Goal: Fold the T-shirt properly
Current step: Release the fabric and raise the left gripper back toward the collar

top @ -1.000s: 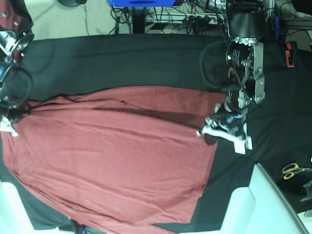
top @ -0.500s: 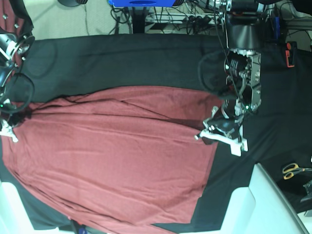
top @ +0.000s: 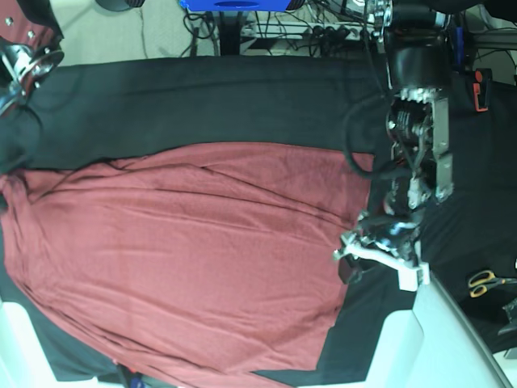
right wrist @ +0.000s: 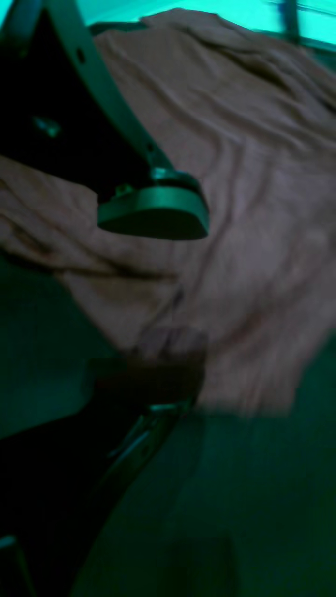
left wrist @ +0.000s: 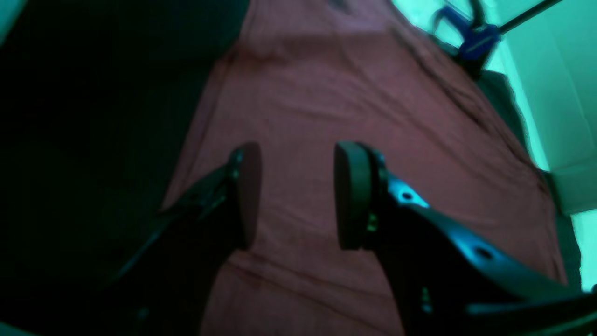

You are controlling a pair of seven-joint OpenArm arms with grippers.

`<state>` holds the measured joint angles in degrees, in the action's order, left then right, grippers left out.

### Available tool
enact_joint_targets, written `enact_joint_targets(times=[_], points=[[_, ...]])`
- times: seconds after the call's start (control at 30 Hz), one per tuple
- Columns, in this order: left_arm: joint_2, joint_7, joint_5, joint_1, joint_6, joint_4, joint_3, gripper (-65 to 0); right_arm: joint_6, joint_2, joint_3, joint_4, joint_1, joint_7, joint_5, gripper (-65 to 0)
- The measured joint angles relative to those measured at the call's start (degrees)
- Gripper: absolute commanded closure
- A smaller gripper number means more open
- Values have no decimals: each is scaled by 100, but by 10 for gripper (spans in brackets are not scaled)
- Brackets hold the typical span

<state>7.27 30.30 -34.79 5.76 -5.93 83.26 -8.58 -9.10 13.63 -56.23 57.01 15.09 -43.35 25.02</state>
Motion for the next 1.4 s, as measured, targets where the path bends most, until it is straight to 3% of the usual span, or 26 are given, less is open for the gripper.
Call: enact_joint_targets(times=[0.2, 0.3, 0.5, 0.73, 1.0, 1.13, 1.3, 1.4], points=[[83, 42, 4, -1338, -4, 951, 13, -262, -98, -31, -590, -129, -372, -44, 7, -396], [201, 79, 13, -1816, -13, 1134, 37, -262, -636, 20, -815, -715, -295, 116, -37, -396], [247, 31, 2, -2459, -4, 1215, -326, -260, -1244, 330, -870, -1864, -42, 719, 76, -396], [66, -4, -20, -2813, -9, 1204, -769, -260, -1388, 660, -890, -2817, 223, 1276, 168, -396], [2, 35, -17, -2957, -11, 1191, -752, -260, -1388, 616, -879, -3023, 437, 1340, 153, -386], [-136, 22, -20, -2957, -13, 1178, -756, -260, -1340, 621, -876, -3042, 424, 1320, 50, -248], [-221, 17, -20, -2927, -13, 883, -774, -260, -1276, 573, -876, -3058, 389, 1215, 2, 0], [-221, 15, -20, -2922, -11, 859, -774, -260, -1276, 560, -876, -3067, 376, 1231, 4, -11]])
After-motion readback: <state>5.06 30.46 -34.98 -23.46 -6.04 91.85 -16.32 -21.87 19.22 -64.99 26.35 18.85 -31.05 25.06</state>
